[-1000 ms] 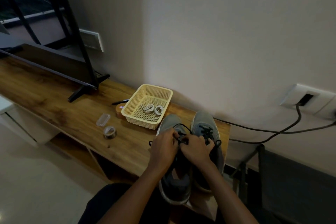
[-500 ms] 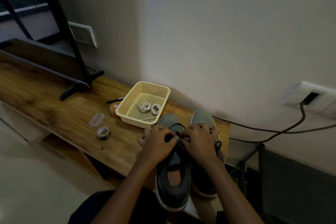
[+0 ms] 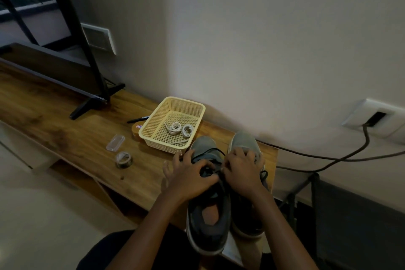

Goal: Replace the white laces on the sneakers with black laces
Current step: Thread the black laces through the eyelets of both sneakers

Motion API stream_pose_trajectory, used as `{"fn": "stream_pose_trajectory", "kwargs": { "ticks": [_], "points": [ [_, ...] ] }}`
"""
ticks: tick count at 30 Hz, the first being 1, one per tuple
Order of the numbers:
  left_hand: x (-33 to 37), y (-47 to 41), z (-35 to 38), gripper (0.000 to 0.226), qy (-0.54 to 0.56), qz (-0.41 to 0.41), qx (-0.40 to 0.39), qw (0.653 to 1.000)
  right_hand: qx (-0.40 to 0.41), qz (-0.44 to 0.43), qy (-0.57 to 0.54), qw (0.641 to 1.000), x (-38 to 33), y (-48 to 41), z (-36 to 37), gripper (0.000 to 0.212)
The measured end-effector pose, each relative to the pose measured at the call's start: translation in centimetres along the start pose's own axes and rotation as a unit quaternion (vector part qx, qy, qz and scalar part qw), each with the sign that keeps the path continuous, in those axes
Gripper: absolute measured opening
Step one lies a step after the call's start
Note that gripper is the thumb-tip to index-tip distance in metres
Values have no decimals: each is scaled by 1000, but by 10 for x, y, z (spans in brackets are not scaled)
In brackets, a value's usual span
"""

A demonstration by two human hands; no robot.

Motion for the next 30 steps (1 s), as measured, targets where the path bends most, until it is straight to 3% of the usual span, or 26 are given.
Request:
{"fn": "stream_pose_trajectory", "kwargs": {
  "ticks": [9, 13, 17, 22, 30],
  "points": [
    [1, 1, 1, 28, -4, 4, -13, 1000, 5, 53, -64, 997, 26, -2, -16, 10],
    [3, 2, 1, 29, -6, 2, -14, 1000, 10, 62, -113, 992, 31, 0, -21, 26],
    [5, 2, 0, 29, -1, 9, -13, 1000, 42, 42, -45, 997, 23, 3, -24, 8],
    [3, 2, 8, 38, 7, 10, -32, 999, 23, -33, 25, 999, -2, 7, -14, 20],
    [3, 3, 11, 44, -41, 17, -47, 998, 74, -26, 2, 997, 6, 5, -23, 16]
  ]
}}
Point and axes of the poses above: each hand's wrist, its own y-axis away from the middle knuckle, its own z-axis out of the palm, x = y × z, the point moved 8 cm from there along -y, towards the middle knuckle, and after that the axes turned 4 degrees about x, right-handed, at the moved point
